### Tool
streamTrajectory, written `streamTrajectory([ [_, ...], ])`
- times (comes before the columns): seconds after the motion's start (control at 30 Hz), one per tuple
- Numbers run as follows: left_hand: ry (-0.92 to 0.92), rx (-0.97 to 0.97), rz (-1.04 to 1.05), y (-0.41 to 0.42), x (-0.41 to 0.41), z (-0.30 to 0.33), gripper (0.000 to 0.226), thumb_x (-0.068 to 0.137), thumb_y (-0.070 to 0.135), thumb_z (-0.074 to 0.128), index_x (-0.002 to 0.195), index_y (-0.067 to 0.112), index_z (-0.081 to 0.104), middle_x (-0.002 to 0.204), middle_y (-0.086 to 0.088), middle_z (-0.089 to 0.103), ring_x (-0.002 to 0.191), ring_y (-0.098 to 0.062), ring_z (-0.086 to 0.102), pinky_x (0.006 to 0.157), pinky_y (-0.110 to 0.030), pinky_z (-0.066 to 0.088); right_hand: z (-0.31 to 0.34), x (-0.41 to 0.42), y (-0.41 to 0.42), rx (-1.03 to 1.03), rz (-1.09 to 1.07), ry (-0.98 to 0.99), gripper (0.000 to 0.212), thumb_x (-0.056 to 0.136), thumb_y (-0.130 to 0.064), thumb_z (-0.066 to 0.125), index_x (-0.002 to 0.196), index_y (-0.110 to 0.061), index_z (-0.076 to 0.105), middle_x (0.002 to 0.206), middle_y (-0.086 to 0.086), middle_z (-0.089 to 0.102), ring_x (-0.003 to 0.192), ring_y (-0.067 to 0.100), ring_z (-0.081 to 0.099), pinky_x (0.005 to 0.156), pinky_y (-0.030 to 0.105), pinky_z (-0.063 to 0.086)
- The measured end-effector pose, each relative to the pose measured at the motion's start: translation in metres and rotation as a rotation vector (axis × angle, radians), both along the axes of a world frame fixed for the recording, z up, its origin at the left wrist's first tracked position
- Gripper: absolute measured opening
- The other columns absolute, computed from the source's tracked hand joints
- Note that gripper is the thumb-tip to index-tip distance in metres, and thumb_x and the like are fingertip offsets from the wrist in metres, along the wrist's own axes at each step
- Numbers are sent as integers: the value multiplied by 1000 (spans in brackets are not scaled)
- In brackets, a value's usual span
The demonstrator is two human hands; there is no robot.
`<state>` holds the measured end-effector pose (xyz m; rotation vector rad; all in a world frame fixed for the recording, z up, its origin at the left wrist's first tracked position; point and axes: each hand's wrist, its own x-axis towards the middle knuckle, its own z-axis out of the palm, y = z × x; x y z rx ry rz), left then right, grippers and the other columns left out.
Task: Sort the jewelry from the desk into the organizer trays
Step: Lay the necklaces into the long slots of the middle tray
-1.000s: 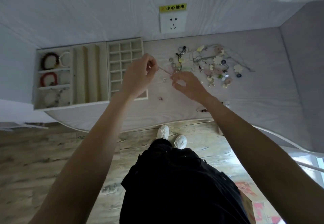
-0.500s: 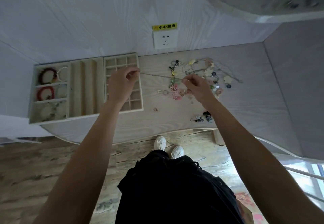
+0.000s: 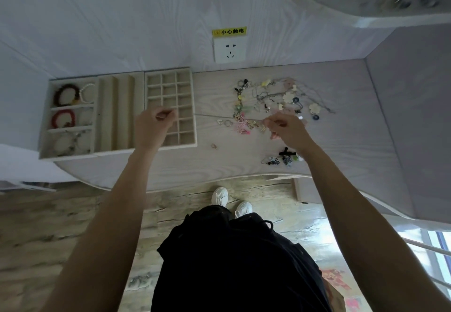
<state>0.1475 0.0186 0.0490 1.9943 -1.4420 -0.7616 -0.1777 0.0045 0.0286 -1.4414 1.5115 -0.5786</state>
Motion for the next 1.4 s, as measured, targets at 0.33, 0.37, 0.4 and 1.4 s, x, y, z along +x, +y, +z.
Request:
streamTrajectory([
  [0.33, 11, 8, 311, 83, 69, 6, 13, 89, 24, 63, 98, 19, 71, 82, 2, 68, 79, -10, 63, 79, -32, 51, 6, 102, -13, -89, 253, -16, 13, 90, -5, 58, 91, -11, 69, 67, -6, 60, 56, -2, 55, 61, 18, 51],
  [0.37, -5, -20, 345, 86, 78, 7, 12, 89, 24, 63, 97, 20, 71, 81, 3, 68, 76, -7, 63, 78, -29, 51, 9, 120, -17, -118, 288, -16, 12, 90, -5, 59, 91, -11, 69, 67, -5, 61, 56, -2, 55, 61, 18, 50],
  [0.4, -21, -45, 381, 88, 83, 9, 11, 88, 24, 63, 95, 22, 71, 79, 6, 67, 73, -2, 62, 75, -25, 50, 11, 137, -22, -153, 311, -9, 12, 90, -7, 59, 92, -12, 70, 71, -3, 63, 59, -1, 55, 62, 16, 48],
  [1.4, -640, 56, -355, 31, 107, -43, 34, 87, 17, 47, 116, 13, 63, 127, 2, 59, 126, -26, 45, 102, -52, 25, -32, 309, -139, -731, 920, 600, 23, 83, -6, 52, 95, -7, 72, 101, 13, 69, 92, 39, 57, 82, 44, 40],
])
